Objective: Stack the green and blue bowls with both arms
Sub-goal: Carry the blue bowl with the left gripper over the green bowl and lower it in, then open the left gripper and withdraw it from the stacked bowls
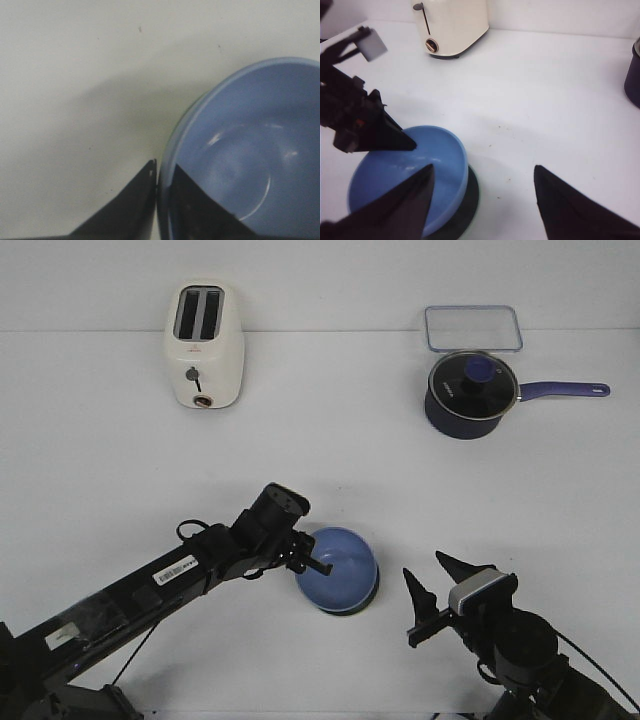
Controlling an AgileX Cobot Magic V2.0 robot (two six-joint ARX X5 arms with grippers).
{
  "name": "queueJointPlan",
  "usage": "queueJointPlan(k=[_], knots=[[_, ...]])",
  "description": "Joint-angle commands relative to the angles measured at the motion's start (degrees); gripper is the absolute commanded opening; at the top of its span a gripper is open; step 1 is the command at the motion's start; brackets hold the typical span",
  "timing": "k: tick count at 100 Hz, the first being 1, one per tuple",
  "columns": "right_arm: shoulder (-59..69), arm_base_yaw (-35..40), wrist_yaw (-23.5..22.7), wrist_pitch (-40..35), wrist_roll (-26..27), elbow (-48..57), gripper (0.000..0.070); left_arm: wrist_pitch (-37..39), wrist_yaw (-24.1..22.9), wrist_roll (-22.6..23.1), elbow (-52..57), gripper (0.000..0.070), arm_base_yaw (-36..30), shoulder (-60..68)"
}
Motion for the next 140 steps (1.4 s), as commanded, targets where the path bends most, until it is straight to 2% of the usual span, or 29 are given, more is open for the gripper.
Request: queueJointPlan(k=[1,8,13,29,58,78,98,102,105,108,112,114,115,140], knots=[[0.2,0.5,0.2,0.7,0.4,0.2,0.0406,0.5,-0.1,-0.3,0.7,0.0225,-0.9,0.7],[0.2,0.5,0.3,0.7,0.4,0.2,0.0406,0.6,-0.1,-0.3,0.8,0.0412,-1.0,0.7],[0.2,0.5,0.3,0.7,0.4,0.2,0.0406,0.5,-0.1,-0.3,0.8,0.0466,-1.0,0.5],[0.2,0.5,0.3,0.7,0.2,0.2,0.0406,0.5,-2.3,0.2,0.8,0.0463,-0.4,-3.6],[0.2,0.5,0.2,0.2,-0.4,0.2,0.0406,-3.0,-16.0,3.1,-0.8,0.0463,0.6,-26.8],[0.2,0.5,0.2,-0.8,-0.3,0.2,0.0406,-0.9,-21.3,-0.9,-18.9,0.0463,0.6,-45.1],[0.3,0.5,-0.2,-1.4,-0.3,0.2,0.0406,1.0,-21.5,-6.5,-33.7,0.046,0.6,-57.9],[0.3,0.5,-0.2,-1.5,-0.3,0.2,0.0404,1.4,-21.5,-6.6,-34.9,0.044,0.6,-59.5],[0.3,0.5,-0.2,-1.4,-0.3,0.2,0.0391,1.7,-21.5,-6.5,-35.4,0.037,0.6,-60.3],[0.3,0.5,-0.2,-1.4,-0.3,0.2,0.0321,1.7,-21.5,-6.5,-35.7,0.0239,0.6,-60.8],[0.3,0.5,-0.2,-1.4,-0.3,0.2,0.013,1.6,-21.5,-6.4,-35.8,0.0004,0.6,-61.2],[0.3,0.5,-0.2,-1.4,-0.3,0.2,0.0017,1.7,-21.5,-6.4,-35.8,0.0,0.6,-61.3],[0.3,0.5,-0.2,-1.5,-0.3,0.2,0.0,1.8,-21.5,-6.4,-35.8,0.0014,0.6,-61.4],[0.2,0.5,-0.1,-1.8,0.5,0.2,0.0011,2.2,-21.5,-6.1,-35.7,0.0015,0.6,-61.7]])
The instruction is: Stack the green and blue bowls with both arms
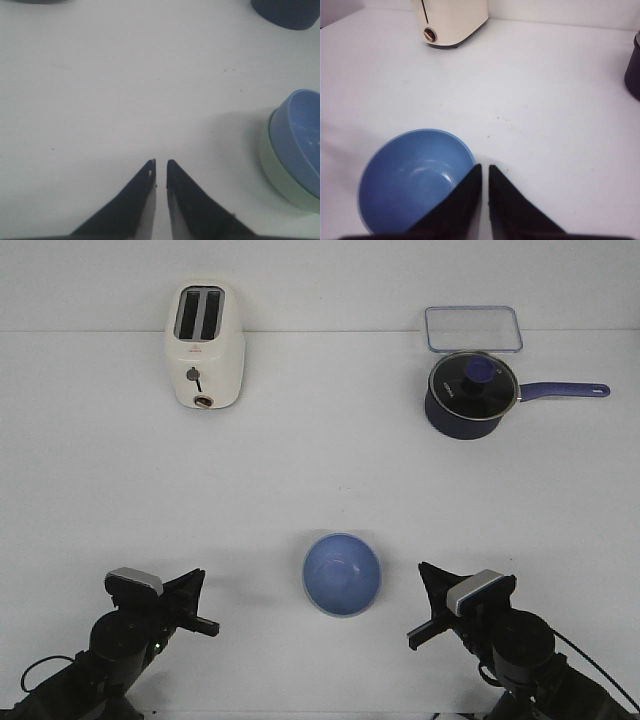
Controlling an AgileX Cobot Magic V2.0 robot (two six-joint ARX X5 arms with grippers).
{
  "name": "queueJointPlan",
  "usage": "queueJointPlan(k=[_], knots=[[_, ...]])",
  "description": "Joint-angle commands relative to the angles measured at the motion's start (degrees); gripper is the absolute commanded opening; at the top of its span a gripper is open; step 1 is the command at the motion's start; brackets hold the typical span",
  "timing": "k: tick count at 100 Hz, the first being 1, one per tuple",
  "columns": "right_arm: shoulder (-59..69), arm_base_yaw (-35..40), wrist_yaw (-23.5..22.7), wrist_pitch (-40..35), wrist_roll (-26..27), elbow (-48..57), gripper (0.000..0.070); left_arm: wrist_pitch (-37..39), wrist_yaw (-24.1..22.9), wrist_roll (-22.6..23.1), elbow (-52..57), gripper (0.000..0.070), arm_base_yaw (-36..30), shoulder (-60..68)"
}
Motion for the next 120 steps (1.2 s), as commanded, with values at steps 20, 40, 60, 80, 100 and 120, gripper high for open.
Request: queueJointPlan(k=[20,40,60,80,100,120], knots=[[-0.1,0.5,0.0,2.4,0.6,0.2,0.0011,0.6,-0.2,0.1,0.6,0.0015,-0.3,-0.5],[-0.1,0.5,0.0,2.5,0.6,0.2,0.0011,0.6,-0.2,0.1,0.7,0.0015,-0.3,-0.6],[-0.1,0.5,0.0,2.5,0.6,0.2,0.0011,0.1,-0.5,7.9,0.6,0.0013,0.6,-1.6],[-0.1,0.5,0.0,2.5,0.6,0.2,0.0011,10.4,3.8,21.8,-6.8,0.0014,16.9,-8.2],[-0.1,0.5,0.0,2.4,0.6,0.2,0.0012,22.7,15.0,26.1,-19.7,0.0014,35.9,-17.1],[-0.1,0.5,0.0,2.4,0.6,0.2,0.0011,22.8,17.1,26.1,-26.1,0.0014,42.0,-23.8]])
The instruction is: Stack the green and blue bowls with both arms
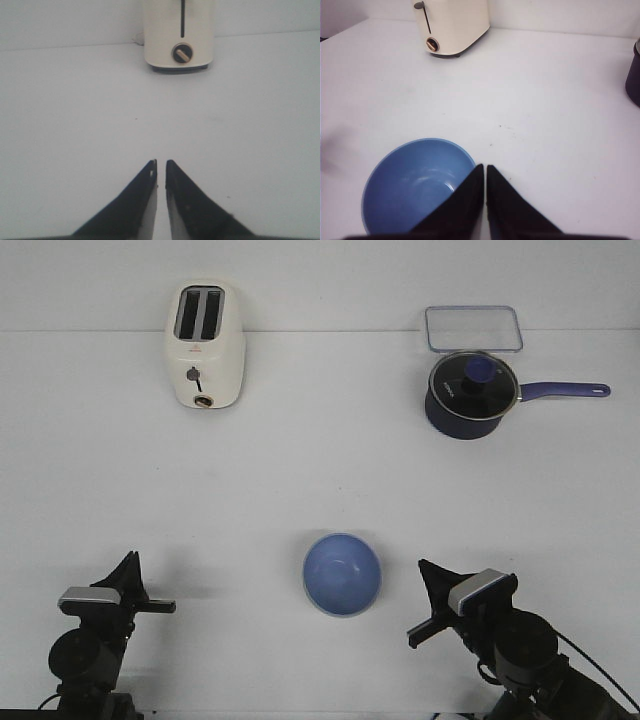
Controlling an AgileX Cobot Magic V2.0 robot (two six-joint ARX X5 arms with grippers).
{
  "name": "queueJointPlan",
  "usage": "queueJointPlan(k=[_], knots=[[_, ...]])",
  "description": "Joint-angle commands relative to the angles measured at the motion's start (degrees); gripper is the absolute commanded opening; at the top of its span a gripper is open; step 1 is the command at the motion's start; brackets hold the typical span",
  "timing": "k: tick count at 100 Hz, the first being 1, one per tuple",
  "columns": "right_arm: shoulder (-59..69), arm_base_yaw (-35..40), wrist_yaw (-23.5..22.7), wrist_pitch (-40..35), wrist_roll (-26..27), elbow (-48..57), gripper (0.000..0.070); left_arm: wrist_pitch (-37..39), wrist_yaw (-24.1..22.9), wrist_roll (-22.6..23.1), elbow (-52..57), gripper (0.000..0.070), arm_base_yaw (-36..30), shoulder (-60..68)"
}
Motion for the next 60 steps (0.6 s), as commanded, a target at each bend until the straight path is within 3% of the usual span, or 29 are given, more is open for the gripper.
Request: queueJointPlan(k=[1,60], knots=[[0.0,0.5,0.0,0.6,0.5,0.2,0.0011,0.9,0.3,1.0,-1.1,0.0014,0.3,-1.6],[0.0,0.5,0.0,0.6,0.5,0.2,0.0011,1.3,0.3,-0.1,-4.4,0.0014,1.0,-3.2]])
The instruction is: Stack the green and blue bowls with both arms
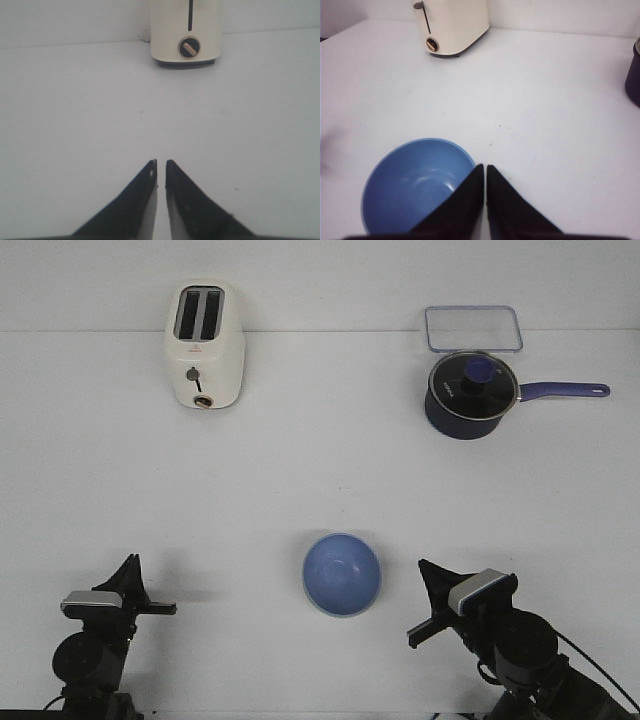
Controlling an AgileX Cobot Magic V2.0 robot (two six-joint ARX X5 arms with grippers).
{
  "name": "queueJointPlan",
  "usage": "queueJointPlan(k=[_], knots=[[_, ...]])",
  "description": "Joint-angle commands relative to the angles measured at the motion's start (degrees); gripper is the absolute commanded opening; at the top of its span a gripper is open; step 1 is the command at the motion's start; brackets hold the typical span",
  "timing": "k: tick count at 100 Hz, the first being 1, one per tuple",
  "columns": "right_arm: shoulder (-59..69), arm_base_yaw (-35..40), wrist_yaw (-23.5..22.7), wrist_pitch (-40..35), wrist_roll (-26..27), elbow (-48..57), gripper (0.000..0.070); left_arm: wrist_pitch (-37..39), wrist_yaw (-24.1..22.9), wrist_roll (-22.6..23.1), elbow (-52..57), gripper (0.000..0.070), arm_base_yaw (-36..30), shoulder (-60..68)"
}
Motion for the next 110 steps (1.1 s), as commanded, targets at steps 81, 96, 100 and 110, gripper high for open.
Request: queueJointPlan(k=[81,96,100,110], knots=[[-8.8,-28.5,-4.4,6.6,-9.9,-6.8,0.0011,0.6,0.1,-0.3,-1.2,0.0015,0.1,-0.1],[-18.6,-41.4,-9.8,16.5,-12.3,-18.7,0.0012,0.6,0.1,-0.3,-1.2,0.0015,0.1,-0.1],[-20.7,-43.1,-10.9,19.1,-12.7,-22.0,0.0012,0.6,0.1,-0.3,-1.2,0.0014,0.1,-0.1],[-24.3,-45.2,-11.7,24.0,-13.1,-29.2,0.0012,0.6,0.1,-0.3,-1.2,0.0014,0.1,-0.1]])
